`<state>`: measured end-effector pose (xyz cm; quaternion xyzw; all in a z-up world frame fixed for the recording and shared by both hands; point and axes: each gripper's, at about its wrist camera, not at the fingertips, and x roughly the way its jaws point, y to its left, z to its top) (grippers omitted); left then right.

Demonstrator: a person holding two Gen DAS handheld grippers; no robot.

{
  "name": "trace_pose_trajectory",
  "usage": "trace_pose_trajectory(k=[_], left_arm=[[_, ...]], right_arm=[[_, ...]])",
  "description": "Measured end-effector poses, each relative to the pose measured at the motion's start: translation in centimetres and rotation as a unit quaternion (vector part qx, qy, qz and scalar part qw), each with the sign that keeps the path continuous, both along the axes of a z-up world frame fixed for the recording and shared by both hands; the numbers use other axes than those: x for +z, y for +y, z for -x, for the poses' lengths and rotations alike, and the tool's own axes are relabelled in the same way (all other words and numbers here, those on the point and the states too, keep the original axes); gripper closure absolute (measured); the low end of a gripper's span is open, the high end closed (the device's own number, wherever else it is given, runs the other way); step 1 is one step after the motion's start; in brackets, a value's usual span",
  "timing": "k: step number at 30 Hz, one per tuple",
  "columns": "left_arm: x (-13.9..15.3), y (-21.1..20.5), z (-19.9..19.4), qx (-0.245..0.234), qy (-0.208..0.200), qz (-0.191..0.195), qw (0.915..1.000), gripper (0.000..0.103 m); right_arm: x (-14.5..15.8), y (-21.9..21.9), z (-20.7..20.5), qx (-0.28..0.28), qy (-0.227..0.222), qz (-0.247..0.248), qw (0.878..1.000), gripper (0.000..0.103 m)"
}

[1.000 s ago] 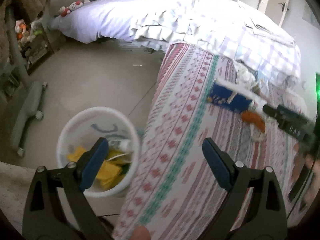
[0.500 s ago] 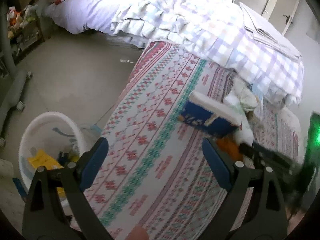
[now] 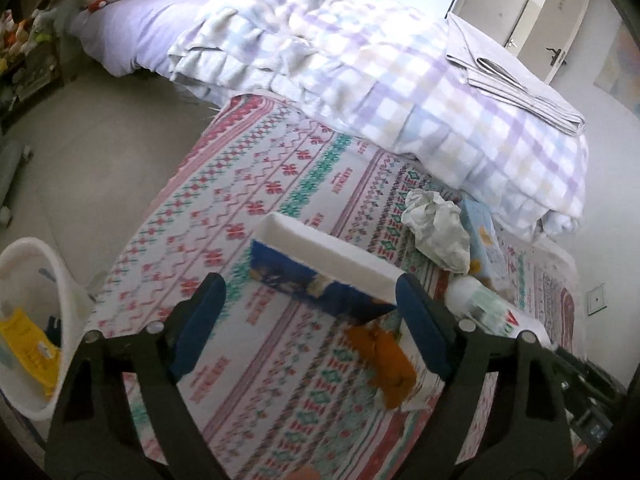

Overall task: Collect trash
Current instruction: 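Grasp the white bottle with the right tool while the left tool grasps the blue box, then carry the blue box to the wastebasket and open the left tool while the right tool holds the bottle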

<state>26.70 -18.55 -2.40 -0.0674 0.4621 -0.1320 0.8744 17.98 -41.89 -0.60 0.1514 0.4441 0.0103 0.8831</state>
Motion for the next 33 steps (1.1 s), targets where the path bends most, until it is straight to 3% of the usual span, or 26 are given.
trace_pose_trajectory(k=[6,11,15,20,26,28,33], left_arm=[[-0.1,-1.6,-0.3,0.015,0.001,0.020,0.9997,0.017],[-0.3,-3.6,-0.6,0.022,-0.016,-0.017,0.9995,0.017],[-1.6,-3.6,-1.4,0.037,-0.003,-0.039,0.9985,0.017],[-2.7,-2.2,-1.4,0.034,0.033,-0.018,0.9987,0.049],[-1.7,-0.2,-0.2,0.015,0.037,0.010,0.9991,0.074],[-1.2,0.7,0.4,0.002,0.042,0.026,0.9988,0.079],[0.9,2.5,2.3,-0.028,0.030,0.032,0.9987,0.079]], right_arm=[[-0.9,-2.4,1.4,-0.020,0.012,-0.010,1.000,0.076],[-1.1,-2.7,2.1,-0.017,0.015,-0.005,1.000,0.076],[-1.3,-2.5,2.1,-0.014,0.017,0.000,1.000,0.076],[-1.1,-2.5,2.3,-0.013,0.016,0.002,1.000,0.076],[0.0,-2.6,2.9,-0.019,0.004,-0.024,1.000,0.076],[0.6,-2.3,3.2,-0.017,-0.002,-0.028,0.999,0.076],[2.1,-1.7,4.1,-0.010,-0.016,-0.037,0.999,0.076]])
